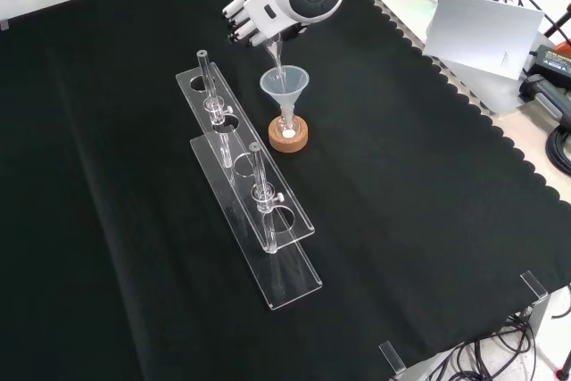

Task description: Pour all the NaCl from the weighing funnel into the round-bottom flask.

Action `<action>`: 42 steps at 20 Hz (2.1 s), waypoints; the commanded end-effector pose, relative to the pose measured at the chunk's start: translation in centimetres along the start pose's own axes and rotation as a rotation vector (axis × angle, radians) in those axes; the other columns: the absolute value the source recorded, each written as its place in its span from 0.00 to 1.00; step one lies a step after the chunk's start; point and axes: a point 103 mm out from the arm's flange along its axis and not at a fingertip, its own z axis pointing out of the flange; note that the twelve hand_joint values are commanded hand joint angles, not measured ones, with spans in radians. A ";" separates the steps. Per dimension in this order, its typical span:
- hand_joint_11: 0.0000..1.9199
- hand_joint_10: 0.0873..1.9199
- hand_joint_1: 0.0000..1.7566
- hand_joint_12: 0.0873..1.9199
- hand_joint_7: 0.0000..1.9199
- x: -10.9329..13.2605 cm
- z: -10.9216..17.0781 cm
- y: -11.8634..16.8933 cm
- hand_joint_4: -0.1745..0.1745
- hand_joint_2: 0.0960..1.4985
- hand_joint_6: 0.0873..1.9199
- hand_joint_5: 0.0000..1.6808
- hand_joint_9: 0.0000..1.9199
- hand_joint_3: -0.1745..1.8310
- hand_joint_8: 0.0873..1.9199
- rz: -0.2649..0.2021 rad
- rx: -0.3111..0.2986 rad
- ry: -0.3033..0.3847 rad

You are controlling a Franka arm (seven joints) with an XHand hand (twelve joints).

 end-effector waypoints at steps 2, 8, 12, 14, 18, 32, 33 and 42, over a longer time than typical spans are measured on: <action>0.25 0.23 0.63 0.65 0.25 0.2 -0.5 0.2 1.00 0.42 0.35 0.73 0.39 0.40 0.32 0.011 0.008 -0.037; 0.25 0.24 0.63 0.65 0.25 0.3 -0.6 0.1 1.00 0.42 0.35 0.73 0.38 0.40 0.32 0.017 0.004 -0.056; 0.24 0.24 0.63 0.65 0.25 0.3 -0.9 0.1 1.00 0.42 0.35 0.73 0.38 0.40 0.32 0.023 0.007 -0.066; 0.23 0.24 0.63 0.65 0.25 0.3 -1.1 0.1 1.00 0.42 0.35 0.73 0.38 0.40 0.32 0.021 0.006 -0.073; 0.23 0.24 0.63 0.65 0.24 0.2 -1.2 0.2 1.00 0.42 0.35 0.73 0.38 0.40 0.32 0.024 0.013 -0.091; 0.23 0.24 0.63 0.65 0.24 -0.3 -0.9 0.2 1.00 0.42 0.35 0.73 0.38 0.40 0.32 0.026 -0.017 0.007; 0.23 0.24 0.63 0.65 0.24 -0.5 -0.8 0.2 1.00 0.42 0.35 0.73 0.38 0.40 0.32 0.027 -0.022 0.041; 0.23 0.24 0.63 0.65 0.24 -1.6 0.8 0.4 1.00 0.42 0.35 0.73 0.38 0.40 0.32 0.031 -0.022 0.239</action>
